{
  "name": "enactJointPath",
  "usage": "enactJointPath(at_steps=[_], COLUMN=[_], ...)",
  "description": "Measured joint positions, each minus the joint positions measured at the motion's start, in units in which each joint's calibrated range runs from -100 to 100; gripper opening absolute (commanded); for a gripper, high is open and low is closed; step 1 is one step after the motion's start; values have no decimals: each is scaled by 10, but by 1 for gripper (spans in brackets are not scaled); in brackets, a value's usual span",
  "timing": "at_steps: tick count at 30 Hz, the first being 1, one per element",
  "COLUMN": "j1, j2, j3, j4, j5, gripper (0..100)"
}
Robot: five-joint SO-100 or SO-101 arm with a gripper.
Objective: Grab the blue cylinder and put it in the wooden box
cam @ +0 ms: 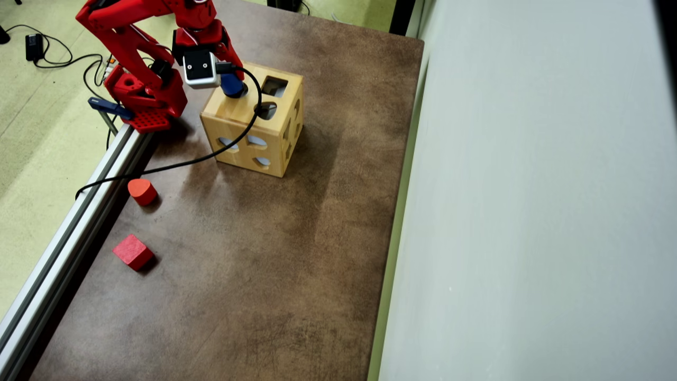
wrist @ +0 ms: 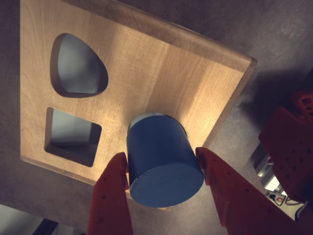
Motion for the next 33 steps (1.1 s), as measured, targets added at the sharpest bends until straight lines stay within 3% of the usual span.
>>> enactJointPath(at_steps=[15,24,33], j1=[-15,-16,-27], j2=[0,0,0], j3=[0,0,0], j4=[0,0,0], j5=[0,0,0], gripper=[7,23,24])
